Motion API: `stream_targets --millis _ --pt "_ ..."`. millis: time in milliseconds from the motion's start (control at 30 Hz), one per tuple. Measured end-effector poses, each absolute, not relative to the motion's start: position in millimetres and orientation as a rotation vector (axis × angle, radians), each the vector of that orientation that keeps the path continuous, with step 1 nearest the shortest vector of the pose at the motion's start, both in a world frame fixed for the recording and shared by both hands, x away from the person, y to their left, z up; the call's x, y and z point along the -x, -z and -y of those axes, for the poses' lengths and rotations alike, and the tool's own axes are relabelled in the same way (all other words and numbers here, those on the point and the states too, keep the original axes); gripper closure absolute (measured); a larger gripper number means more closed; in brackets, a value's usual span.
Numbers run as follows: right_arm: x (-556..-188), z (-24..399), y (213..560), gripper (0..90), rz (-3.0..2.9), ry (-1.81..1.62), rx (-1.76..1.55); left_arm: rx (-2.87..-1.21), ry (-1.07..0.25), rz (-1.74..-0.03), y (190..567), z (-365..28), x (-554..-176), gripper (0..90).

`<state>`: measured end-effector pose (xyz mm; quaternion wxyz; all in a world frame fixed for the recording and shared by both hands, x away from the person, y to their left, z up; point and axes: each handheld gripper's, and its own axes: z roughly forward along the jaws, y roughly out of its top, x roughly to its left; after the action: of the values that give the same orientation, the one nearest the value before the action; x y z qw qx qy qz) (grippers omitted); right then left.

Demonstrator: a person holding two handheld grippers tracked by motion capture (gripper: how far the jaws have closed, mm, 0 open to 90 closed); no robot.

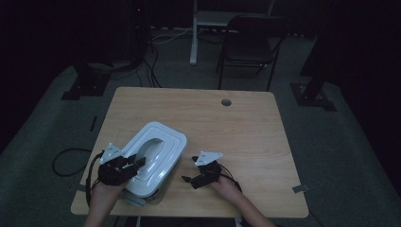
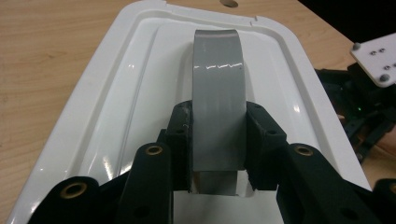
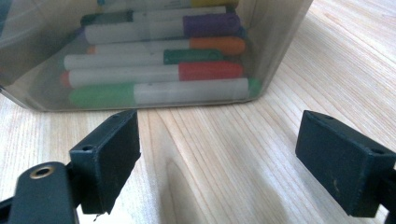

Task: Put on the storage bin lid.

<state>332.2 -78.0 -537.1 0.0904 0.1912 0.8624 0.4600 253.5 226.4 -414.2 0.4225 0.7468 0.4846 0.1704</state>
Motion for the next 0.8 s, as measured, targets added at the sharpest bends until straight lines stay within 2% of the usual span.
stream_targets --millis 200,267,400,533,567,600,667,800 --pt "-333.1 78.7 537.1 13.6 -2.561 -1.372 -0.571 -1.867 -0.412 -1.222 414.1 -225.2 -250.5 67.2" --pt "-333.0 77.9 537.8 13.6 -2.564 -1.366 -0.568 -1.922 -0.370 -1.194 416.6 -220.1 -248.2 65.2" --pt "-333.0 78.1 537.6 13.6 -2.566 -1.365 -0.568 -1.922 -0.393 -1.181 420.0 -218.9 -245.8 63.9" --pt "-333.1 79.4 536.8 13.6 -2.564 -1.365 -0.569 -1.906 -0.385 -1.160 420.7 -220.0 -243.9 52.0" --pt "-333.1 79.4 536.8 13.6 -2.564 -1.365 -0.569 -1.907 -0.395 -1.153 420.2 -219.9 -242.8 52.0" --pt "-333.3 80.1 536.6 13.6 -2.563 -1.362 -0.569 -1.911 -0.411 -1.149 419.0 -220.4 -241.6 46.7" --pt "-333.5 81.9 535.8 13.6 -2.561 -1.362 -0.578 -1.889 -0.408 -1.136 414.3 -226.8 -238.8 42.9" --pt "-334.8 85.7 534.0 13.6 -2.550 -1.360 -0.585 -1.838 -0.433 -1.127 407.5 -240.8 -236.7 28.4"
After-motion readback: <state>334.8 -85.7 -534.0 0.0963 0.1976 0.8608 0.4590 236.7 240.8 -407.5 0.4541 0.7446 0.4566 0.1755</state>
